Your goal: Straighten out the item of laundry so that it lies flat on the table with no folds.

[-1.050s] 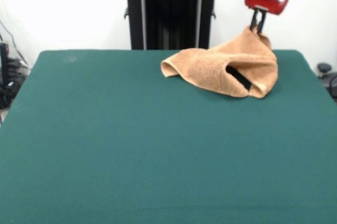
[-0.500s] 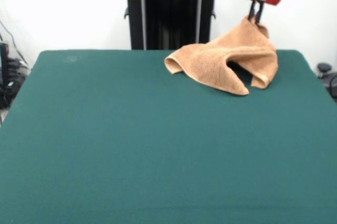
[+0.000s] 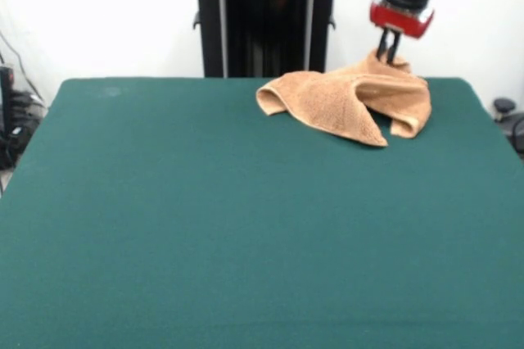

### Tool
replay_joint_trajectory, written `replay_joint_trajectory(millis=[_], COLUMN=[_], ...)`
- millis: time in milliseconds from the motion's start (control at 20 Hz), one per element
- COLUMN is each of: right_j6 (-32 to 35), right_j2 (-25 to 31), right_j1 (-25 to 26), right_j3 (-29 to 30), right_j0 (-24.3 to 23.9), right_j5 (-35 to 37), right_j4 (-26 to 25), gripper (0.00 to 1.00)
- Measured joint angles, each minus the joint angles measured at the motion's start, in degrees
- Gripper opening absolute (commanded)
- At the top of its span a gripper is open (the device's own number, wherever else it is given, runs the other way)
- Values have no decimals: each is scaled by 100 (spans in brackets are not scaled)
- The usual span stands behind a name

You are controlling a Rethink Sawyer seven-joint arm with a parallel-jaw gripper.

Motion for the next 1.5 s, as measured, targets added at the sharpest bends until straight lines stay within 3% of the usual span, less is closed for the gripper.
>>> replay_joint_trajectory(millis=[250,1500], right_j6=[0,0], right_j2=[-2,-105], right_j1=[602,622], right_j3=[-368,-491], right_j0=[44,183], right_j5=[-128,-121], right_j4=[-9,-418], gripper=[0,0])
